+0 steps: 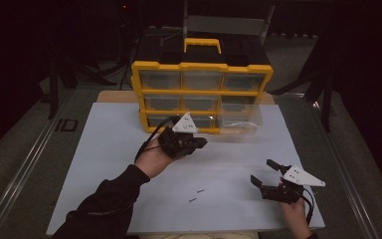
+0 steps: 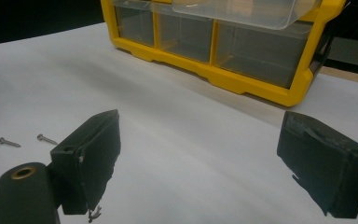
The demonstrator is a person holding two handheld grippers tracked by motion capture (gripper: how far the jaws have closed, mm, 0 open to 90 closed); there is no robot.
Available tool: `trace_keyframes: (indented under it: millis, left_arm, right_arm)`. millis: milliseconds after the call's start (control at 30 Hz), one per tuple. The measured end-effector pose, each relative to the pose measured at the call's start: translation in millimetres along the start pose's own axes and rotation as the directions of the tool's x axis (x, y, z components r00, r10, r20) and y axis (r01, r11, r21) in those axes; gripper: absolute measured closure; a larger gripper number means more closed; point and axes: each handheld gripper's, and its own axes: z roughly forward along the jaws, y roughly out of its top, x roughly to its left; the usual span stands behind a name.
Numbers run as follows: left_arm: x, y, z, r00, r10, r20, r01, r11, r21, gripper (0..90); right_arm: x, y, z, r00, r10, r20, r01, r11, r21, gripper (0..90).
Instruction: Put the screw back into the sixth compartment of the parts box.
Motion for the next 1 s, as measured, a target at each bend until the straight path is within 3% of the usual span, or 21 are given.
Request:
trace_keyframes:
  millis: [267,433,633,833,1000]
  left_arm:
    - [10.6,33.4,1.1,0.9999,0.009,-0.007,-0.009,0.9993,-0.036,88.3]
    - [13.2,45.5,5.8,0.9998,0.01,-0.015,-0.01,0.9988,-0.047,88.2]
    - [19.8,68.0,19.6,0.9999,-0.013,-0.005,0.013,0.9974,-0.071,88.2]
    - [25.6,84.3,38.2,0.9982,-0.058,-0.016,0.057,0.996,-0.069,88.2]
    - [31.6,92.1,54.2,0.9907,-0.126,-0.051,0.124,0.9916,-0.037,88.2]
  right_arm:
    - [-0.2,-0.3,0.6,1.0,0.001,0.0,-0.001,1.0,0.005,13.3]
    - [-0.4,-0.4,0.3,1.0,0.004,0.0,-0.004,1.0,0.004,13.3]
    - [0.0,-0.5,0.7,1.0,0.0,0.0,0.0,1.0,0.009,13.3]
    - [-0.8,-0.5,0.0,0.9999,0.008,-0.006,-0.008,1.0,0.002,13.3]
    - [-0.8,-0.4,0.0,0.9999,0.007,-0.007,-0.007,1.0,0.002,13.3]
